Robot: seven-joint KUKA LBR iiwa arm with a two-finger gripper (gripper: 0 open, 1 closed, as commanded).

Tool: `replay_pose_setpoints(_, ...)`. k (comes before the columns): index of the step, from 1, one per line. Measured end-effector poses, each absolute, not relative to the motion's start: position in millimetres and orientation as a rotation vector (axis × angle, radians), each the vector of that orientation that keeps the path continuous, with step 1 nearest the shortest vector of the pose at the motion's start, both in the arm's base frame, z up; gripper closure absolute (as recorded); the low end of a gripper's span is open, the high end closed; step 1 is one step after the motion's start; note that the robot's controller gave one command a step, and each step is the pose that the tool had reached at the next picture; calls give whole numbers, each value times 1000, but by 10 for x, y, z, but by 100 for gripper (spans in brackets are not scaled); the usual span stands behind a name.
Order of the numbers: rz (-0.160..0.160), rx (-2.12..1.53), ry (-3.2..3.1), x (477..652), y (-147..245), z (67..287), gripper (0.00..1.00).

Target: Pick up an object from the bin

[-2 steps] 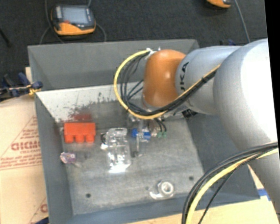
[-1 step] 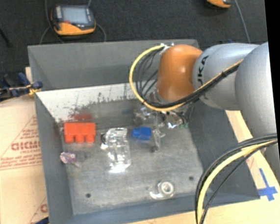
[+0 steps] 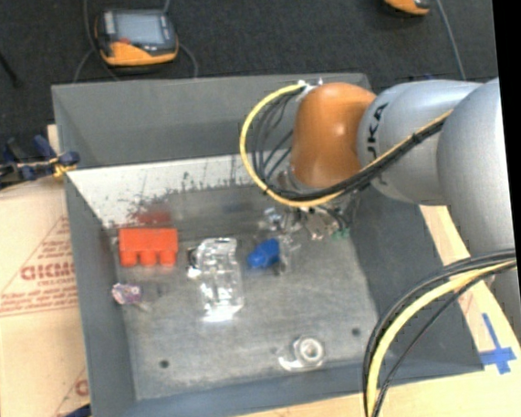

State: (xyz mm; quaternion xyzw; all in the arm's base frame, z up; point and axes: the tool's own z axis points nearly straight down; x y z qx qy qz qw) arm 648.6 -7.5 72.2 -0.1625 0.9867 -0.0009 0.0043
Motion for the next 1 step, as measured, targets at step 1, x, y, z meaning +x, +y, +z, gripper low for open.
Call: replay_pose_setpoints(1, -6, -569, 3076, 6292, -208, 2264, 100)
